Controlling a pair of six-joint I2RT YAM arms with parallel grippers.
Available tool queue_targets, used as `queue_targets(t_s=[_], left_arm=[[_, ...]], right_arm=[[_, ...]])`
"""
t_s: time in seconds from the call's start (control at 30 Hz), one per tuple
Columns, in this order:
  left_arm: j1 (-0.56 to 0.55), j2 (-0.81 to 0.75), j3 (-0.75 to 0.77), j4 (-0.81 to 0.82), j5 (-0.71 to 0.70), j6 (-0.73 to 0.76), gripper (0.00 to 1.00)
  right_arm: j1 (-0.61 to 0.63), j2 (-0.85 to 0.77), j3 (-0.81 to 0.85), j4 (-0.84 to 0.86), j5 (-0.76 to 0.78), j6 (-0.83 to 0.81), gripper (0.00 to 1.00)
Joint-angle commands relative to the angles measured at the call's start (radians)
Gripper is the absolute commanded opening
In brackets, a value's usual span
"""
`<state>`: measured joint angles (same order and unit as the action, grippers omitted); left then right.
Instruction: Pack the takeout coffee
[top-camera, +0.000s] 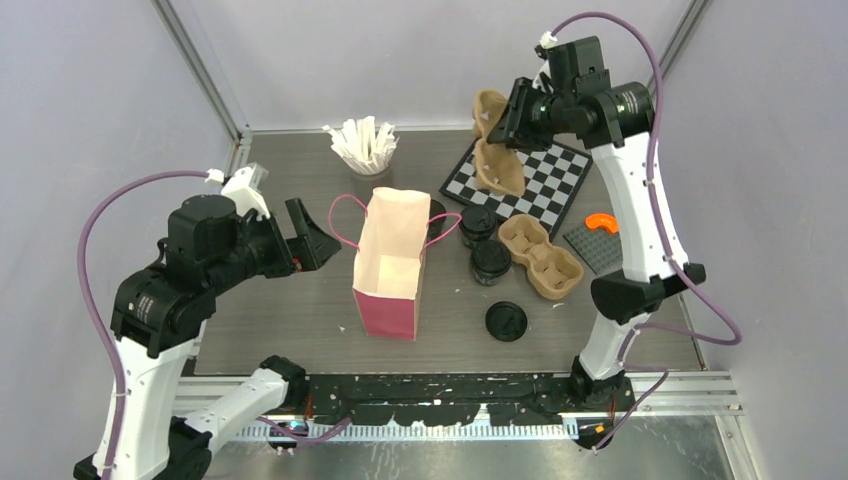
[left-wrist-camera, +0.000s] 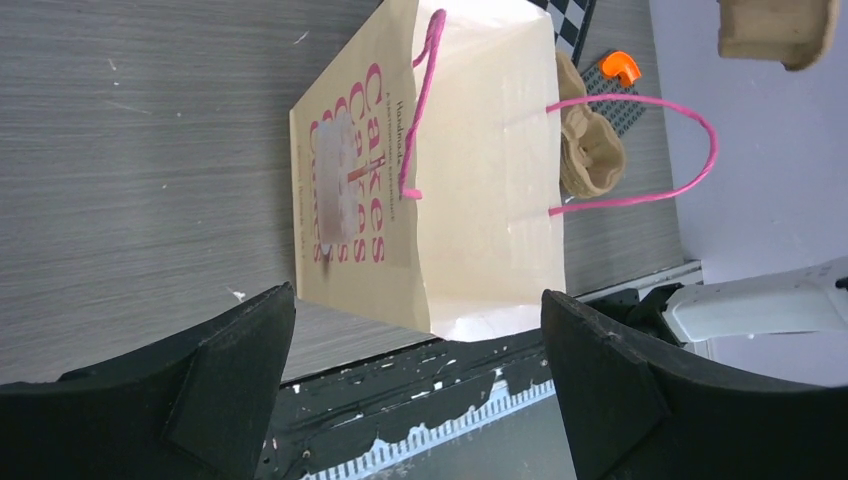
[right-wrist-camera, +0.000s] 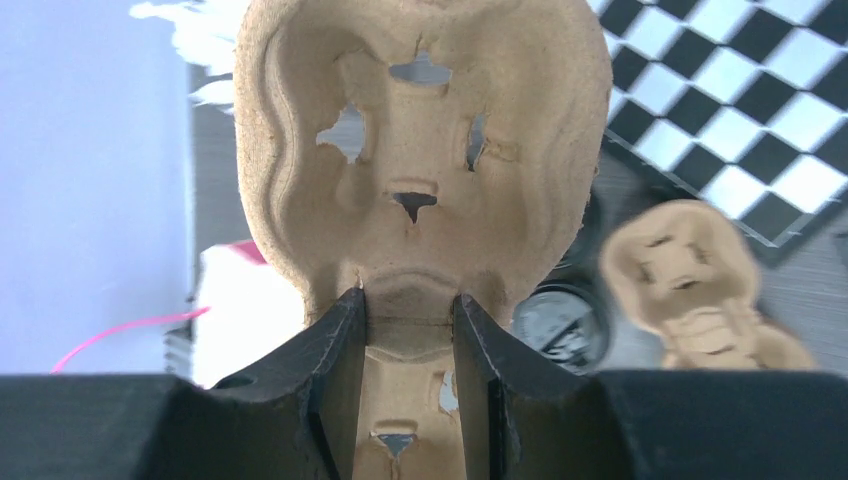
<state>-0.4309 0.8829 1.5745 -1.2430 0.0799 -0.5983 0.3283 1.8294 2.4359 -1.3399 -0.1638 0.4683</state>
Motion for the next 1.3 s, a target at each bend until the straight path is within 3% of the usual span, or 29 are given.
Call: queue_targets(t_s=[0.0,0.3,0.43,0.6,0.73,0.87,1.2,1.27], left_arm=[[-0.002,0.031,0.041,0.083,0.016,-0.009,0.94],[-0.002,0.044,-0.018,0.161,-0.042,-0.029,0.84],[-0.002,0.041,-0.042,0.219,-0.031,-0.035,0.82],[-0.002,0.051,-0.077,0.285,-0.004,-0.041,0.71],[-0.002,0.057,-0.082,0.287,-0.022,-0.028,0.61],[0.0,0.056,-0.087,0.283,-0.06,-0.014,0.57],[0.025,0.081,-0.113,0.338,-0.039,-0.012,0.48],[0.035,0.088,-0.107,0.334,-0.026,-0.012,0.38]], right_arm=[[0.119,-0.121,-0.024,0.139,-0.013,0.159,0.37],[0.352,-0.254,-0.227,0.421,0.061,0.372,0.37],[0.417,-0.239,-0.228,0.44,0.084,0.409,0.38],[0.509,-0.225,-0.252,0.5,0.144,0.454,0.38],[0.575,-0.223,-0.301,0.51,0.256,0.474,0.38],[0.608,-0.222,-0.36,0.536,0.306,0.496,0.38],[0.663,-0.157,-0.341,0.42,0.386,0.473,0.38],[0.671,-0.155,-0.35,0.402,0.401,0.466,0.38]])
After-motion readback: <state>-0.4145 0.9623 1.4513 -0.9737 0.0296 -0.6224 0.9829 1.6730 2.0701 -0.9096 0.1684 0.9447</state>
